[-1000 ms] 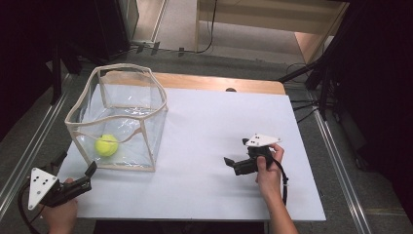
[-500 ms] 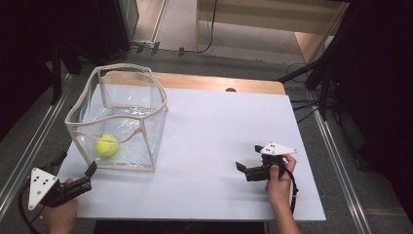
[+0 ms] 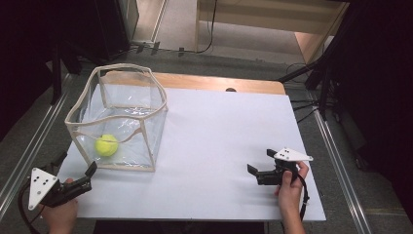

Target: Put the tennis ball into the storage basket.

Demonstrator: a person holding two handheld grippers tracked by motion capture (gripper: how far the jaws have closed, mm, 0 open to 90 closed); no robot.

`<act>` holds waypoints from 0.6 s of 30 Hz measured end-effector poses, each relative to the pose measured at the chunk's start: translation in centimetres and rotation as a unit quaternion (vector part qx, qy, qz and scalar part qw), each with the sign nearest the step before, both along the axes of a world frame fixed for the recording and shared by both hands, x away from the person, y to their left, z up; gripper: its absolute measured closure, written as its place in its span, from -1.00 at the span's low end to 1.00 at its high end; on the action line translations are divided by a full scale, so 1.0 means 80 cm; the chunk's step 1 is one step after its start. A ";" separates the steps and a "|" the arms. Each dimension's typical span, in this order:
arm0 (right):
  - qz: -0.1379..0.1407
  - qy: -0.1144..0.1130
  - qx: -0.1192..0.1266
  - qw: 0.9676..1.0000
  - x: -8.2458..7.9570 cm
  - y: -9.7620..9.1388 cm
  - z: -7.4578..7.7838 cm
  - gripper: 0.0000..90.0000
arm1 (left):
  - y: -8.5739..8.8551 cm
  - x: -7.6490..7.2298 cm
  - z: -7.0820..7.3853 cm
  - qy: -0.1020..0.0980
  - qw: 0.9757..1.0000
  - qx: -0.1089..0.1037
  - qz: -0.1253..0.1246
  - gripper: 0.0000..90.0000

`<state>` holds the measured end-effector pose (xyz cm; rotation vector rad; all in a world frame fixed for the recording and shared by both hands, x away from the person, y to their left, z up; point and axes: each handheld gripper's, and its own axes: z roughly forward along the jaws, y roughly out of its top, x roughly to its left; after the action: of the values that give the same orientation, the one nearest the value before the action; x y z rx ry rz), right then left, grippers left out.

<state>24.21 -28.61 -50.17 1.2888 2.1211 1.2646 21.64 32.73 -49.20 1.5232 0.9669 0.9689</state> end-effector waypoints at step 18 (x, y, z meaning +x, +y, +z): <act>-0.041 -0.020 0.015 0.999 -0.028 -0.039 -0.003 -1.00 | 0.000 0.000 0.000 -0.001 1.000 0.000 0.000 -0.85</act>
<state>21.96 -31.74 -50.42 1.3386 2.0073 1.2822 21.63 32.70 -49.21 1.5227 0.9656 0.9700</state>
